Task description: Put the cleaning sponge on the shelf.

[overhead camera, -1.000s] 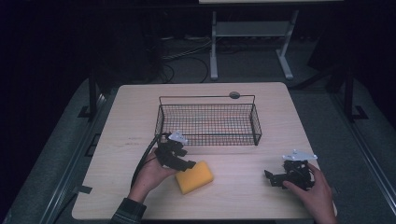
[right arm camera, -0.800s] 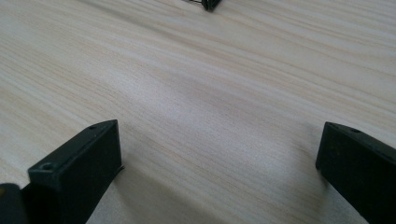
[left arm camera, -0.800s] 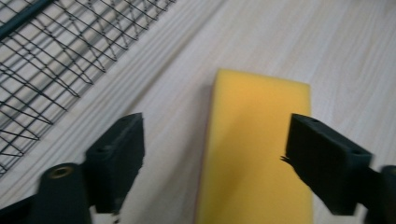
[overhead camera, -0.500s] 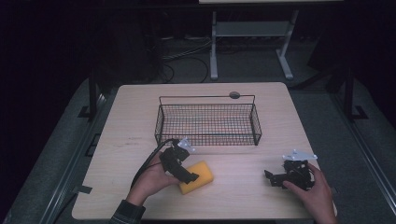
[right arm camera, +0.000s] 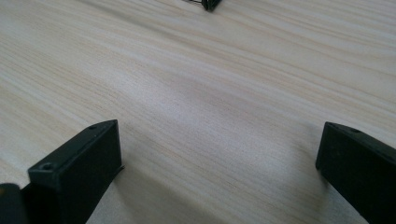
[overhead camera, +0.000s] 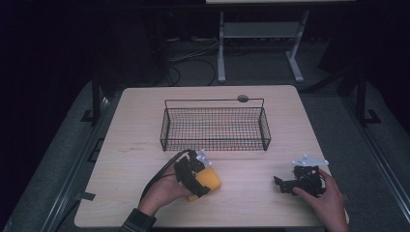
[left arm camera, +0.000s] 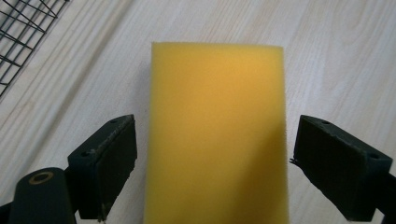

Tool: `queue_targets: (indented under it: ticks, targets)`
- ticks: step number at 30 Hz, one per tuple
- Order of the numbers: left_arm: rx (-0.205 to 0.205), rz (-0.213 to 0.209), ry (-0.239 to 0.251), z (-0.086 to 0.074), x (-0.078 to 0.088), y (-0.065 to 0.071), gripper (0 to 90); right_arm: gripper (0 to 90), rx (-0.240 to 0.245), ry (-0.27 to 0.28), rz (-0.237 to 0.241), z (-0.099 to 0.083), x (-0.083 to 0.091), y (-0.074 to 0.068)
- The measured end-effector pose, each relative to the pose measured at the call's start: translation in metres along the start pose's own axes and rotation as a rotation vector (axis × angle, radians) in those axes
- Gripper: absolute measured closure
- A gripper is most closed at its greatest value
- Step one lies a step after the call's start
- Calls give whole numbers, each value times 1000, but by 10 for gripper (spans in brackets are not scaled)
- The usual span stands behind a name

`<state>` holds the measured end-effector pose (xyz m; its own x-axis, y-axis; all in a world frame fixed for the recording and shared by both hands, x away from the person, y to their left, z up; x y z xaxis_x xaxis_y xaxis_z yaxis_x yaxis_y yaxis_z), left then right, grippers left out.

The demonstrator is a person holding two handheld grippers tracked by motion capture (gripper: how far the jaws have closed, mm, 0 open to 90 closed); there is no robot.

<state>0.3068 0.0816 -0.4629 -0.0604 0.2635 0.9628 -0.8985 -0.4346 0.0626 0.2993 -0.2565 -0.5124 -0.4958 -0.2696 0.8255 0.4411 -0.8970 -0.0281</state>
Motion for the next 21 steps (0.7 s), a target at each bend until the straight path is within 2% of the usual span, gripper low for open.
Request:
queue_targets:
  ticks: [10, 21]
  targets:
    - [-24, 19, -41, 1, -11, 2, 129, 0, 0, 0, 0, 0, 0, 0]
    - [-27, 25, -81, 0, -19, 2, 141, 0, 0, 0, 0, 0, 0, 0]
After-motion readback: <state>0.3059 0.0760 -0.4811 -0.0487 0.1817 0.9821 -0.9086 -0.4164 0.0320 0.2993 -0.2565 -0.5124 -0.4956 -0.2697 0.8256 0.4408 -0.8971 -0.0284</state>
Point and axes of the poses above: each handheld gripper's, and its own axes: x roughly backward along the jaws, z roughly out of its top, y roughly to its right, the point moved 4 cm from there along -x, roughly forward along the jaws, and after that the axes turned 10 degrees about -y, right-handed, at the moved point
